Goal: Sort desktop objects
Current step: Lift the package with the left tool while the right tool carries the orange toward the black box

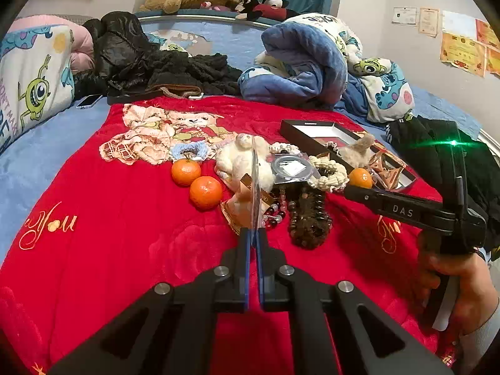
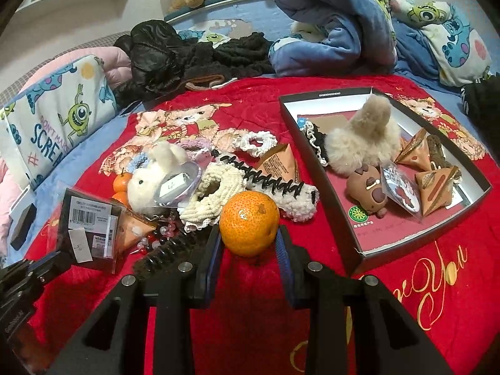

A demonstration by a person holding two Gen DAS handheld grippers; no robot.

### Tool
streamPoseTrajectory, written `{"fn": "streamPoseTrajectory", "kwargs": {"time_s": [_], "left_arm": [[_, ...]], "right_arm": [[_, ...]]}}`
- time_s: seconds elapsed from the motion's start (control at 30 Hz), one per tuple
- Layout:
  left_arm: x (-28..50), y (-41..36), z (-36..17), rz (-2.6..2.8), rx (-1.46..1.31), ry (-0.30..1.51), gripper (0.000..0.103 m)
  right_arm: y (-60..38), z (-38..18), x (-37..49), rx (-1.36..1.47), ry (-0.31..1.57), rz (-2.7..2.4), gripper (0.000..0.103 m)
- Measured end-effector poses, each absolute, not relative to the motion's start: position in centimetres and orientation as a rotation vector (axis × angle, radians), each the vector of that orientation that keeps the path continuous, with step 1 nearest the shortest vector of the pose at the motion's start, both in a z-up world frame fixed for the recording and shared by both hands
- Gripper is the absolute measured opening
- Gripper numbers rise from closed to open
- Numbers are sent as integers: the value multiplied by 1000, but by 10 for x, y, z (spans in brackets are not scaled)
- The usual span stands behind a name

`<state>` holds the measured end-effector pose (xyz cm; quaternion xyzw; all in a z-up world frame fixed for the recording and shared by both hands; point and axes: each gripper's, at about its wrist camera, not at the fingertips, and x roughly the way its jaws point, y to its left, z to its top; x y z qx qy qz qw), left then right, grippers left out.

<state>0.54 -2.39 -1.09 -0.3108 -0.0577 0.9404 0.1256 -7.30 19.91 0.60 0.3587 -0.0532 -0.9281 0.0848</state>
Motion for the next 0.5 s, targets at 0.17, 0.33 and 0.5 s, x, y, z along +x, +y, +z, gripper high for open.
{"fn": "streamPoseTrajectory", "kwargs": {"time_s": [0.17,0.33,0.5], "left_arm": [[9,-21,-6,2740,-894,-145,3],[11,-19,-6,2736,-899,-119,2],[13,-19,-5,2740,-889,-120,2]], "right_arm": [[201,9,-71,1055,-162,-2770,32],[202,14,-67,1036,-168,-2775,32],[204,18,-65,1020,-174,-2780,32]]}}
